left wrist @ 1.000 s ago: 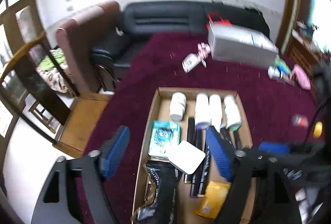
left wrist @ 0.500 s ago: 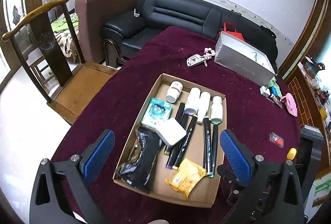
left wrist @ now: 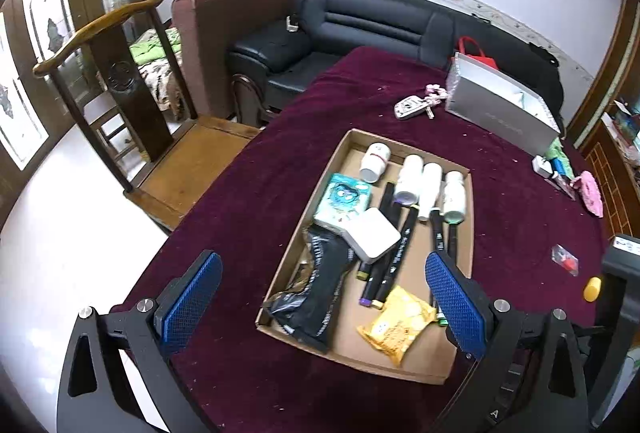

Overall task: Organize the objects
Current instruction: 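Lower the charger and marker into the tray and open both grippers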

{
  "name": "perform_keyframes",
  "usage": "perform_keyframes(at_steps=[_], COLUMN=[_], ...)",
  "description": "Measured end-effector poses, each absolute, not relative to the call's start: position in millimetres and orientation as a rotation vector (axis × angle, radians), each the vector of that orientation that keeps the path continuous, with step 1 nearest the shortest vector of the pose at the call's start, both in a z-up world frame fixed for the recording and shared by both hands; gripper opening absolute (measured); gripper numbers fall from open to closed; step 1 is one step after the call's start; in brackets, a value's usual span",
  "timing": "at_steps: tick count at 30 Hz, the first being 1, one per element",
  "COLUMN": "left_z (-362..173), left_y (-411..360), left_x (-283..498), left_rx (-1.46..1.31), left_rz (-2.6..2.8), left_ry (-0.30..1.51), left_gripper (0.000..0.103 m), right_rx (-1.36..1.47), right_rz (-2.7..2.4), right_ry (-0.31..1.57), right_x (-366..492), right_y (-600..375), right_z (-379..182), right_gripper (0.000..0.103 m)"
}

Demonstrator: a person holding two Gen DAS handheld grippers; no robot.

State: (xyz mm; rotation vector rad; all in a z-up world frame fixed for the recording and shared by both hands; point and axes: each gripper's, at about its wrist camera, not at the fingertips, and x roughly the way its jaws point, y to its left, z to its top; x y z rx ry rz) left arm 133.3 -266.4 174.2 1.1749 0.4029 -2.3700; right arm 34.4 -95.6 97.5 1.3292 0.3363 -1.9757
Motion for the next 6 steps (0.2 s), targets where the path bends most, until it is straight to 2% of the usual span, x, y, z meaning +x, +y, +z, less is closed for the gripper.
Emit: perform_keyframes(at_steps=[6], left_z=[167.0], left_y=[-273.3], left_x=[135.2], left_rx=[1.221], left_rz=[-2.358], left_ry=[0.414], left_gripper=[0.1], right_rx=[1.32], right_rz=[-1.964], right_ry=[0.355], right_x=[42.7], right_y=[-103.3], right_z=[97.4], right_gripper=[0.052])
